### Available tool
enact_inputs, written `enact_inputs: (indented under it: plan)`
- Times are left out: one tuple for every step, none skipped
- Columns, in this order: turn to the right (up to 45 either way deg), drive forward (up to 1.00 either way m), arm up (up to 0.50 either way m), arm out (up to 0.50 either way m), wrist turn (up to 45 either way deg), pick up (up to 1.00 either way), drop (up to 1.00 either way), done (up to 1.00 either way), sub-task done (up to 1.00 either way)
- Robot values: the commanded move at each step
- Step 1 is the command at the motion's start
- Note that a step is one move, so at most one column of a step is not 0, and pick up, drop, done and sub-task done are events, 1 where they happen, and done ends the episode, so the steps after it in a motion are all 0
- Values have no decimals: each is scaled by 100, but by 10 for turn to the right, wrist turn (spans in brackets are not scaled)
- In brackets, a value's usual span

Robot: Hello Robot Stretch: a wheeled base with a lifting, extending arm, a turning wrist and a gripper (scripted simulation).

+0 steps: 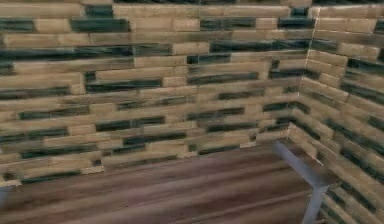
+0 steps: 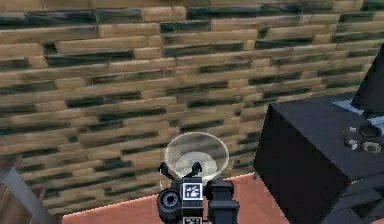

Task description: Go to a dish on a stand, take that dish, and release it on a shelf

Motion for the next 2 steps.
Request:
enact_inputs:
  plan:
    - [450,0,0,0,0,0,0,0,0]
    - [450,0,0,0,0,0,0,0,0]
